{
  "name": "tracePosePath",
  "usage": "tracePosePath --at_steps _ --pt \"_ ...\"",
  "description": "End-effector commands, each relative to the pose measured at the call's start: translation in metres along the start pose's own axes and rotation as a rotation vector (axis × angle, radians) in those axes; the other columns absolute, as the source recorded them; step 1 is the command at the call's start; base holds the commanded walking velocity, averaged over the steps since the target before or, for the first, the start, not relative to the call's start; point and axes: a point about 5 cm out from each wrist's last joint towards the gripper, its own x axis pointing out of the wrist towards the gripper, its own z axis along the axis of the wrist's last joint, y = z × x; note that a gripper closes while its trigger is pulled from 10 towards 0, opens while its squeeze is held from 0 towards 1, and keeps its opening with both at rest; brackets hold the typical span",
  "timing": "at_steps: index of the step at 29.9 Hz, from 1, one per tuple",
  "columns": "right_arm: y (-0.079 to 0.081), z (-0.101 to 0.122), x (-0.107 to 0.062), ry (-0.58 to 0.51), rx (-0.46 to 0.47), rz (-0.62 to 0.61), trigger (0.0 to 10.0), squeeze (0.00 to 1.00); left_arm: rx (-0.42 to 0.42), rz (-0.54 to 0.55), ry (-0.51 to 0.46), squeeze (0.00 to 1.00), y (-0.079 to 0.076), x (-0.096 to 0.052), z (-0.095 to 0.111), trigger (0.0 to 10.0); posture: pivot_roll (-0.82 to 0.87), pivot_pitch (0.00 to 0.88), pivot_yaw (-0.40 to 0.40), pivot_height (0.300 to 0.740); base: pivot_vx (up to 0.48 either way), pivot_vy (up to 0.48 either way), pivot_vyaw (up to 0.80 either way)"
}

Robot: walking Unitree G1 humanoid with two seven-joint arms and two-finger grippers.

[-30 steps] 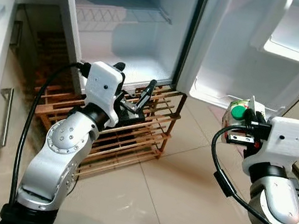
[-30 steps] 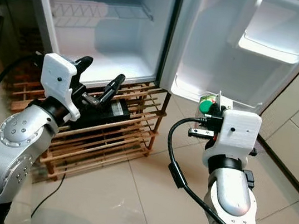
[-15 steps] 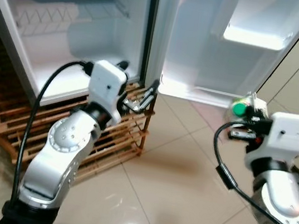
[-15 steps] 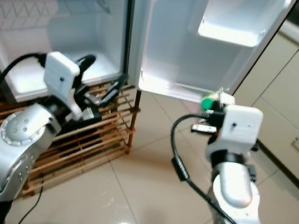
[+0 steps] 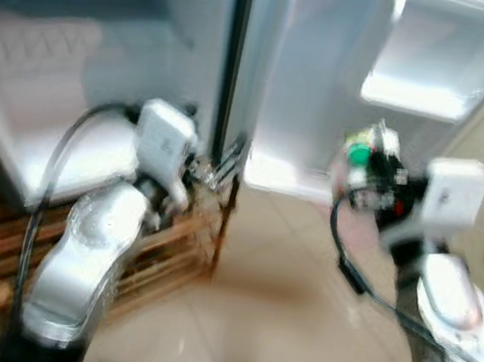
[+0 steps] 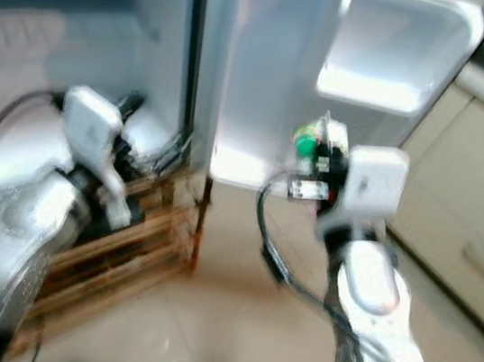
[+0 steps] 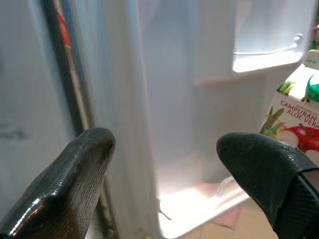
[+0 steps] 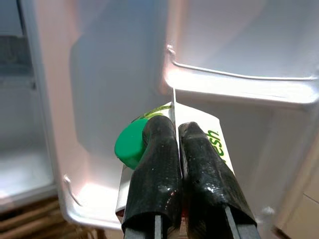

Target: Restocking fridge

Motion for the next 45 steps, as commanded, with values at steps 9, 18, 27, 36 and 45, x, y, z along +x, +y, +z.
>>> tracePosePath --at_steps 9,18,27,36,45 --pt "0.014 -0.010 -0.006 0.059 0.017 0.139 10.0 0.00 -0.002 -0.063 0.066 0.00 -0.003 -0.022 -0.010 10.0 -0.01 0.033 -0.062 0.740 0.193 0.000 -0.18" --pt "0.019 -0.015 -0.003 0.077 0.039 0.177 10.0 0.00 0.004 -0.079 0.082 0.00 0.003 -0.028 -0.010 10.0 0.00 0.035 -0.069 0.740 0.000 0.000 0.00" --pt "0.019 -0.022 0.026 0.058 -0.099 0.211 10.0 0.00 -0.008 -0.156 0.060 0.00 -0.002 -0.022 -0.005 10.0 -0.01 0.048 -0.054 0.740 0.000 0.000 0.00" --pt "0.030 -0.028 0.051 0.043 0.003 0.353 10.0 0.00 0.002 -0.182 0.047 0.00 -0.004 -0.020 -0.001 10.0 0.01 0.055 -0.061 0.740 0.000 0.000 0.00" --pt "0.048 -0.031 0.069 -0.074 0.068 0.385 10.0 0.00 -0.007 -0.191 0.063 0.00 -0.004 -0.025 -0.002 10.0 0.04 0.059 -0.059 0.740 0.000 0.000 0.00"
